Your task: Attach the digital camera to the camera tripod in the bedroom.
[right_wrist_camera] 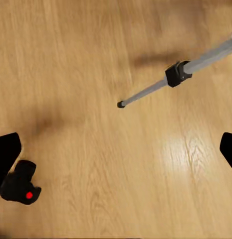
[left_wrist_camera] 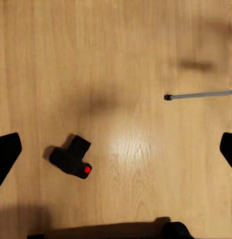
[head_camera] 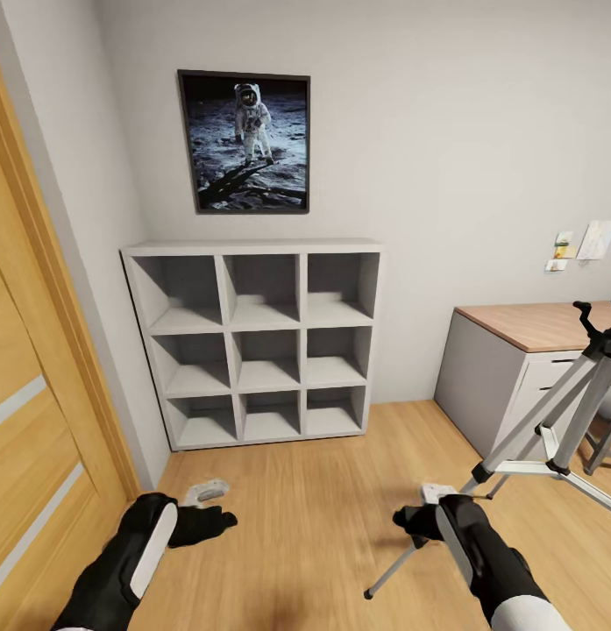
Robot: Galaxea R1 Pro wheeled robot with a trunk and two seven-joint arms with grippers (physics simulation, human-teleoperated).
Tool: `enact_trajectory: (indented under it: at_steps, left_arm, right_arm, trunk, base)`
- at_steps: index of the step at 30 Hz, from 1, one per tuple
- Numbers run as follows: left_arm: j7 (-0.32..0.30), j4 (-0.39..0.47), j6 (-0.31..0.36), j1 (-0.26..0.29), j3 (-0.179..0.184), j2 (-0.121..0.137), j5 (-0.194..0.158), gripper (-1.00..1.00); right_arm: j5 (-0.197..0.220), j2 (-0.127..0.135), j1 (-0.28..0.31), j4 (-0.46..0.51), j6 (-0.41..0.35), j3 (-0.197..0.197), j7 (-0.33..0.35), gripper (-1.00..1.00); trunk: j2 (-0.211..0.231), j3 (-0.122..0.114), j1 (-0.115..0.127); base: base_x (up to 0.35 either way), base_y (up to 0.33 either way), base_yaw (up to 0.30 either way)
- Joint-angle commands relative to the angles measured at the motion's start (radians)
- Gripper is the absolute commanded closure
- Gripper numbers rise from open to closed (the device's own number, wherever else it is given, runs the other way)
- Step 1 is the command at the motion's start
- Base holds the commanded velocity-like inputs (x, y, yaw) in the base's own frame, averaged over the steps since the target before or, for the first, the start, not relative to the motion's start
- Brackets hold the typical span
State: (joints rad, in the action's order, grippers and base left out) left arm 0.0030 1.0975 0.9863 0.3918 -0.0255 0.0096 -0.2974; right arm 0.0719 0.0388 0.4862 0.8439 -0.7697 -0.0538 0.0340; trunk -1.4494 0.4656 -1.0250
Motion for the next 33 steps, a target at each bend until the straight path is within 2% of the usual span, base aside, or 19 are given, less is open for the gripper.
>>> enact_trajectory:
  at_steps: [1,4,5,7,11,13,14,18,19,29,33]
  left_arm:
    - [0.0,0.003,0.007,0.022,-0.001,-0.019,-0.01,-1.0]
    - [0.002,0.004,-0.003,0.04,-0.001,-0.05,-0.025,-1.0]
    - [0.003,0.005,-0.018,0.047,0.0,-0.067,-0.032,-1.0]
    - [0.004,0.007,-0.043,0.053,0.001,-0.085,-0.039,-1.0]
    - [0.004,0.016,-0.065,0.057,0.004,-0.102,-0.043,-1.0]
    - [0.003,0.023,-0.071,0.058,0.004,-0.114,-0.045,-1.0]
    - [0.004,0.027,-0.075,0.059,0.006,-0.128,-0.045,-1.0]
    - [0.005,0.032,-0.076,0.059,0.008,-0.138,-0.045,-1.0]
    - [0.004,0.043,-0.077,0.059,0.008,-0.143,-0.045,-1.0]
    - [-0.014,0.046,-0.078,0.059,-0.003,-0.136,-0.05,-1.0]
    - [-0.054,0.044,-0.078,0.059,-0.007,-0.13,-0.08,-1.0]
  right_arm:
    - [0.014,0.0,0.02,0.019,-0.011,-0.003,0.006,-1.0]
    - [0.021,-0.006,0.036,0.053,-0.015,-0.003,0.01,-1.0]
    - [0.019,-0.009,0.043,0.077,-0.017,0.0,0.012,-1.0]
    - [0.021,-0.009,0.048,0.113,-0.022,0.001,0.014,-1.0]
    - [0.027,-0.009,0.051,0.153,-0.053,0.001,0.016,-1.0]
    - [0.028,-0.01,0.053,0.172,-0.091,0.0,0.022,-1.0]
    - [0.029,-0.011,0.053,0.18,-0.118,0.0,0.049,-1.0]
    - [0.029,-0.011,0.053,0.184,-0.126,-0.001,0.085,-1.0]
    - [0.028,-0.011,0.054,0.184,-0.131,-0.003,0.114,-1.0]
    - [0.029,-0.017,0.053,0.185,-0.132,-0.001,0.124,-1.0]
    - [0.03,-0.016,0.053,0.185,-0.134,-0.001,0.126,-1.0]
  trunk:
    - [-0.001,0.001,0.0]
    - [-0.001,0.001,0.0]
    - [-0.001,0.001,0.0]
    - [-0.001,0.001,0.0]
    - [-0.001,0.001,0.0]
    - [-0.001,0.001,0.0]
    - [-0.001,0.001,0.0]
    - [-0.001,0.001,0.0]
    - [-0.001,0.001,0.0]
    - [-0.064,0.03,-0.034]
    - [-0.092,0.042,-0.05]
  base:
    - [0.0,0.0,0.0]
    - [0.0,0.0,0.0]
    - [0.0,0.0,0.0]
    - [0.0,0.0,0.0]
    - [0.0,0.0,0.0]
    - [0.0,0.0,0.0]
    - [0.0,0.0,0.0]
    - [0.0,0.0,0.0]
    - [0.0,0.0,0.0]
    - [0.0,0.0,0.0]
    - [0.0,0.0,0.0]
